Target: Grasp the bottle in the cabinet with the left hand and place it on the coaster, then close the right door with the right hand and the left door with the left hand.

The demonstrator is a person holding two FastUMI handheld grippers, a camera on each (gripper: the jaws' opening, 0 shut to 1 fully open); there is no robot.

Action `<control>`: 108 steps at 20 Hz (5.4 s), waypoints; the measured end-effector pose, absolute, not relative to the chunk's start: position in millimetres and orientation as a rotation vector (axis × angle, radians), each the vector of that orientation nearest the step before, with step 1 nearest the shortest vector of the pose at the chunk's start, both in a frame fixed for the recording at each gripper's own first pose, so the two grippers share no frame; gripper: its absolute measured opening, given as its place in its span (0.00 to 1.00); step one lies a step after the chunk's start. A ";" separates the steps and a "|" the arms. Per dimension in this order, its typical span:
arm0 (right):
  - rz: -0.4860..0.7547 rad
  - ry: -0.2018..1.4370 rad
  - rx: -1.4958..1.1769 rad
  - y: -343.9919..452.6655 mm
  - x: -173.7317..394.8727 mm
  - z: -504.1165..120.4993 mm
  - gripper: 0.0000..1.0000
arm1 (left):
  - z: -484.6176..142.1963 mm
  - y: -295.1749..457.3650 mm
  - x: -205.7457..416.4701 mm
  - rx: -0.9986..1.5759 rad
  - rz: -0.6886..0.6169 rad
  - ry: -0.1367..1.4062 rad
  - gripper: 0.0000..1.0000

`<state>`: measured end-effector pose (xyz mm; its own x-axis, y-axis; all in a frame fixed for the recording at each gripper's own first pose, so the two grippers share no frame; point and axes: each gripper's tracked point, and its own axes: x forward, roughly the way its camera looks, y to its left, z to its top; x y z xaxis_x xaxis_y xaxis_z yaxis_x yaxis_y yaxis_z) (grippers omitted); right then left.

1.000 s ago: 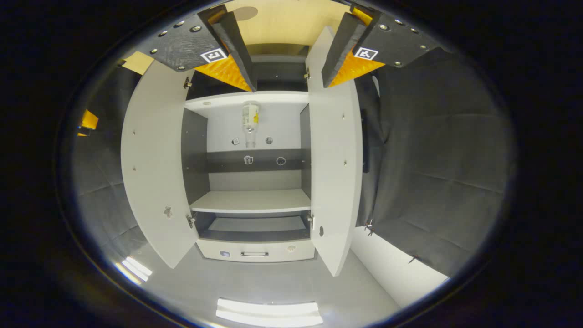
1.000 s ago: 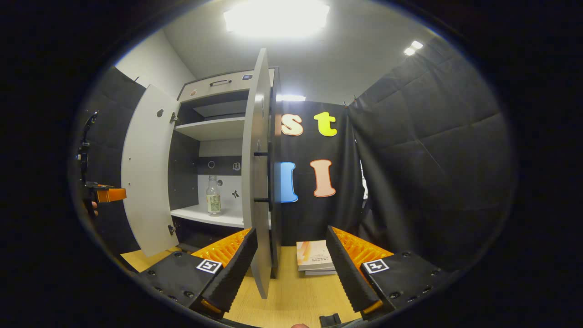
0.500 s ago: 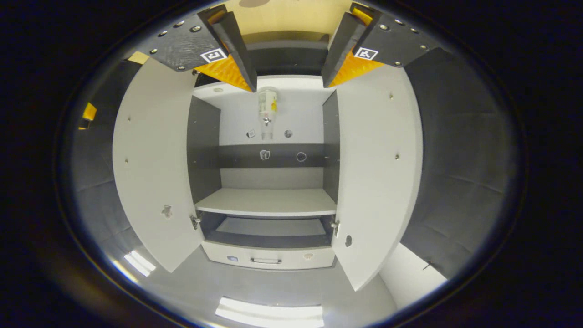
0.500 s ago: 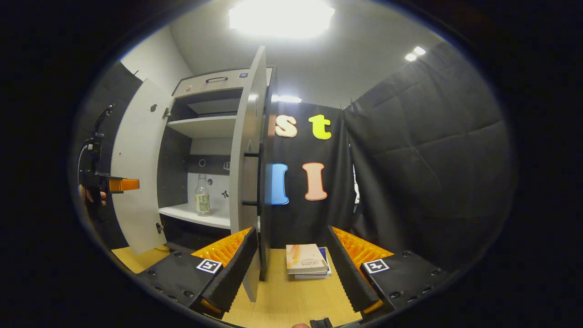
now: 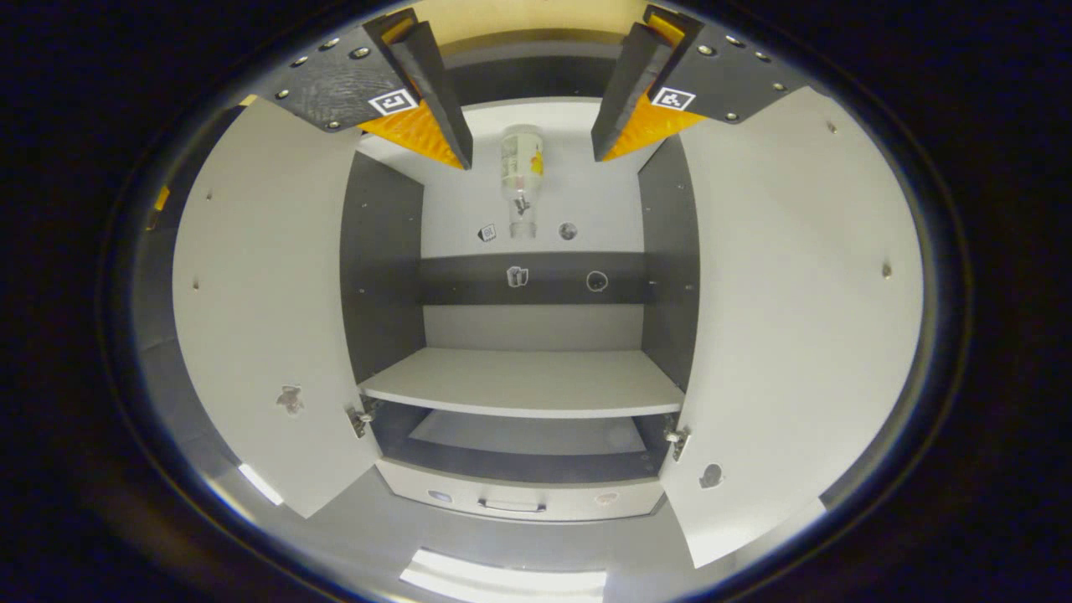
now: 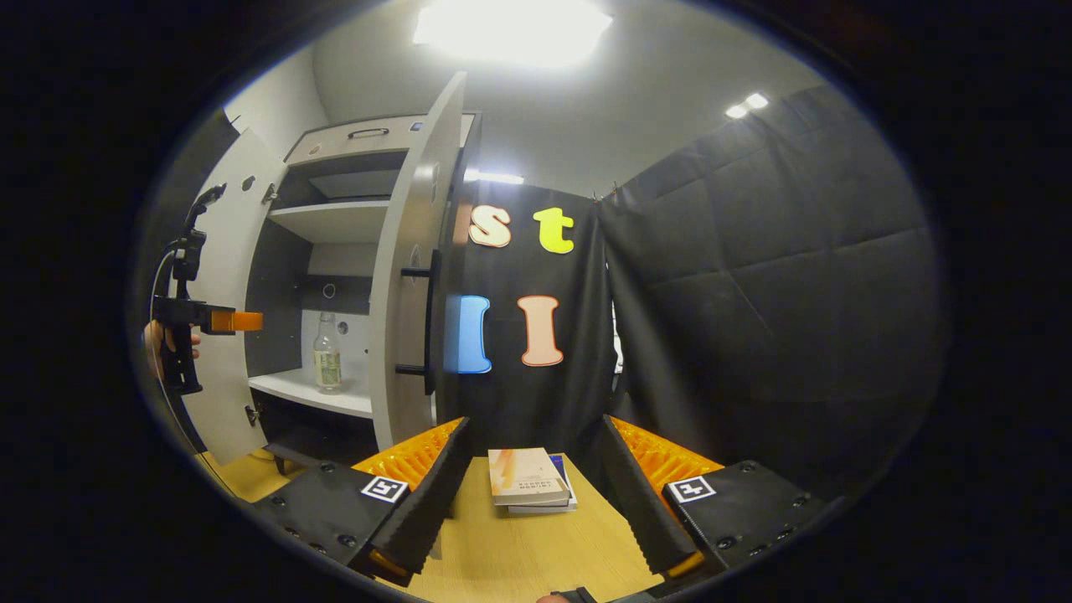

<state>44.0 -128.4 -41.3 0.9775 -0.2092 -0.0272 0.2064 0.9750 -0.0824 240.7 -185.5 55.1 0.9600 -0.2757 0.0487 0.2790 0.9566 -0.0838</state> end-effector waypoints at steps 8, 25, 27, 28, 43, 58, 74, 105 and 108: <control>-0.317 0.059 -0.082 -147.7 52.3 -49.3 0.96 | 78.9 -210.6 315.2 -0.091 -0.317 -0.070 0.85; -0.485 0.138 -0.087 -167.1 53.2 -71.3 0.97 | 45.0 -254.2 448.8 -0.063 -0.338 -0.030 0.85; -0.487 0.141 -0.084 -167.5 53.1 -74.2 0.95 | 44.2 -256.1 453.9 -0.083 -0.336 -0.032 0.86; -0.488 0.142 -0.081 -167.1 52.9 -74.5 0.97 | 43.4 -254.0 456.2 -0.090 -0.333 -0.034 0.86; -0.338 0.120 -0.075 -160.7 38.9 -68.5 0.96 | 68.0 -231.7 376.4 -0.120 -0.331 -0.061 0.48; -0.215 0.169 -0.038 -170.2 7.3 -85.8 0.97 | 0.9 -247.1 256.0 -0.145 -0.344 0.024 0.41; -0.111 0.222 -0.051 -153.9 -20.9 -111.0 0.97 | -67.4 -239.8 157.9 -0.155 -0.326 0.030 0.41; -0.080 0.328 -0.078 -124.9 -35.6 -157.0 0.99 | -251.8 -264.0 77.2 -0.127 -0.359 0.109 0.41; -0.074 0.321 -0.085 -125.2 -33.8 -152.8 0.97 | -250.3 -268.0 76.2 -0.128 -0.356 0.107 0.42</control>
